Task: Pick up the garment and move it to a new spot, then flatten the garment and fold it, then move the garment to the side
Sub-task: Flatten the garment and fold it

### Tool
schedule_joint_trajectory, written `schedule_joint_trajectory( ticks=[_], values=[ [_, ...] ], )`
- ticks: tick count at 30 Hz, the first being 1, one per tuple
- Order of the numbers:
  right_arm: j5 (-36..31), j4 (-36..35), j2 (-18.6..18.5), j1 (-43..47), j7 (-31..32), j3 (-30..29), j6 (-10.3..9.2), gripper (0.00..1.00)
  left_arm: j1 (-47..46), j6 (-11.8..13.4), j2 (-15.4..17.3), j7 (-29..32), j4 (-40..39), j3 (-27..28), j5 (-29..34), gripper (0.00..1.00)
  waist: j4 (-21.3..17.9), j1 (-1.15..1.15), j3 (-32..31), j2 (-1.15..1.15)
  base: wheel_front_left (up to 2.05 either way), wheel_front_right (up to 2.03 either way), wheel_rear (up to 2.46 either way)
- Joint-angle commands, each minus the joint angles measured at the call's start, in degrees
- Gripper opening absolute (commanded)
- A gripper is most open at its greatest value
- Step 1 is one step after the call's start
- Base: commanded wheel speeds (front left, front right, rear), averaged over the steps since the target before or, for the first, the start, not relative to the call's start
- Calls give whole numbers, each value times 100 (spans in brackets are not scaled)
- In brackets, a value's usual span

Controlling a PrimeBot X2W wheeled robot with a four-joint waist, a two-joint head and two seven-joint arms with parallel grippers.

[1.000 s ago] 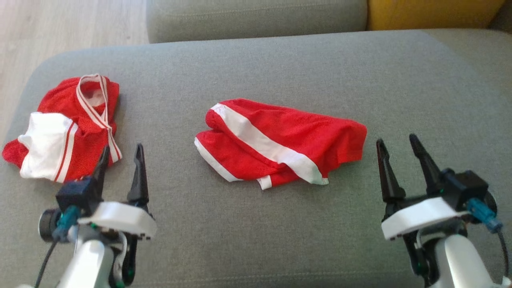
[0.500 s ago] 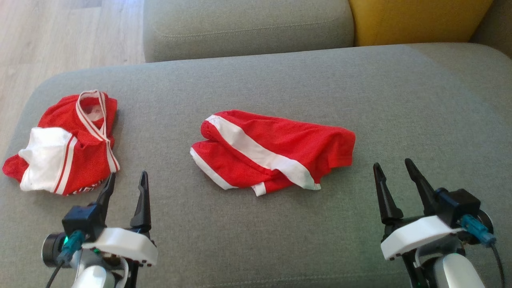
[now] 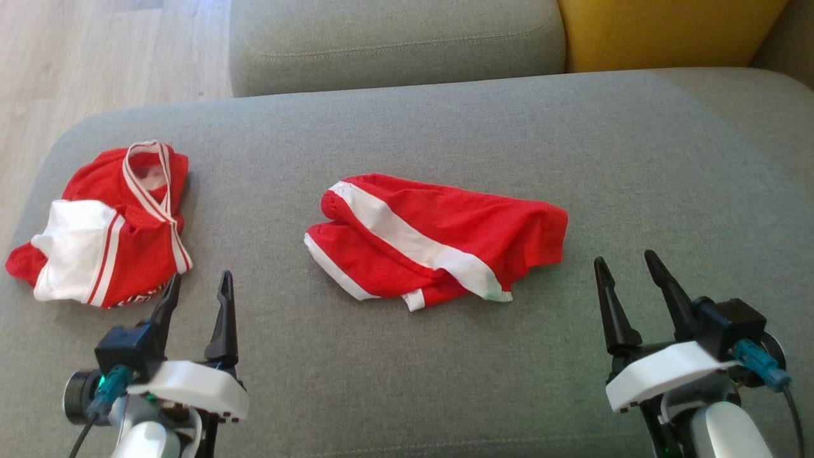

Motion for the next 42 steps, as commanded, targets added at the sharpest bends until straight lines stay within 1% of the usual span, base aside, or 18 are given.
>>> schedule_joint_trajectory(
  ticks=[1, 17, 25, 29, 35, 36, 37, 42],
  values=[
    [30, -227, -20, -132, -5, 124, -4, 100, -219, 65, 171, -1, -186, 211, -32, 100, -1, 0, 3, 0, 0, 0, 0],
    [40, -178, -20, -173, -9, 114, -4, 100, -250, 112, 187, 34, -192, 160, -87, 100, 11, 0, 48, 0, 0, 0, 0],
    [-12, 35, -20, -284, 125, 238, -4, 100, -437, 75, 193, 26, -243, 101, -75, 100, 145, 0, 312, 0, 0, 0, 0],
    [-63, 346, -20, -463, 170, 339, -4, 100, -615, 37, 158, 2, -262, 48, -47, 100, 281, 0, 537, 0, 0, 0, 0],
    [-79, 1093, -20, -931, 148, 462, -4, 100, -931, -72, 73, -51, -210, -28, -19, 100, 527, 0, 918, 0, 0, 0, 0],
    [-84, 1245, -20, -1029, 126, 466, -4, 100, -982, -88, 51, -60, -194, -44, -11, 100, 570, 0, 971, 0, 0, 0, 0],
    [-84, 1245, -20, -1029, 126, 466, -4, 100, -982, -88, 51, -60, -194, -44, -11, 100, 570, 0, 971, 0, 0, 0, 0],
    [-129, 1952, -20, -1506, -41, 363, -4, 100, -1184, -167, -38, -100, -104, -87, 27, 100, 732, 0, 1197, 0, 0, 0, 0]
  ],
)
